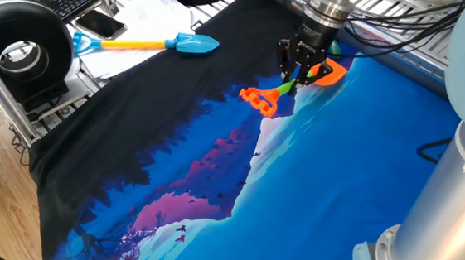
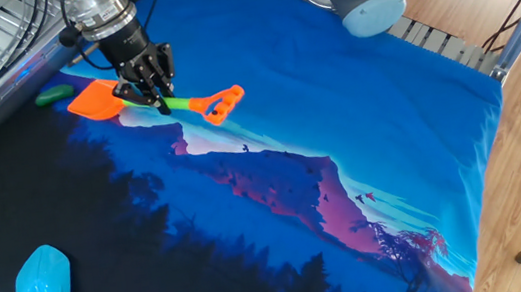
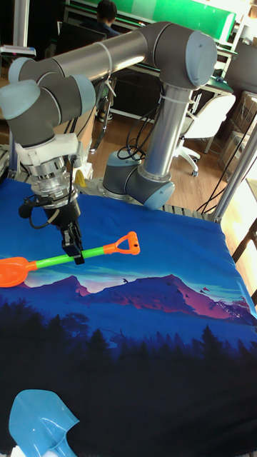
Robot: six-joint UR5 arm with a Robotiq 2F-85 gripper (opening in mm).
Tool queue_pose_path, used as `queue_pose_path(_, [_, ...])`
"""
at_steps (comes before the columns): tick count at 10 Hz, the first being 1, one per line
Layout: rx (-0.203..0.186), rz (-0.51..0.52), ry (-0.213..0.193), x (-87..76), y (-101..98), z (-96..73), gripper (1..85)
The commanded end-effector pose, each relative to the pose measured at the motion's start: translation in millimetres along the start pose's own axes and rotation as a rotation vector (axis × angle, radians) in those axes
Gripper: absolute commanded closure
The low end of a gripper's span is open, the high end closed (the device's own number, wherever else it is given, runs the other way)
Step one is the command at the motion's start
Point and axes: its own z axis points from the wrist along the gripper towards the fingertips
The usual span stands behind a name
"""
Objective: Use a shovel to scoop up an object
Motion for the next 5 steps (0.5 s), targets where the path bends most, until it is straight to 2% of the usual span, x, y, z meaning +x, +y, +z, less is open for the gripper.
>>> queue_pose_path(1, [0.007,-0.002,0.007,10.4,0.5,-1.1,77.0])
queue_pose_path(5, [0.003,-0.013,0.016,25.7,5.3,-7.7,77.0])
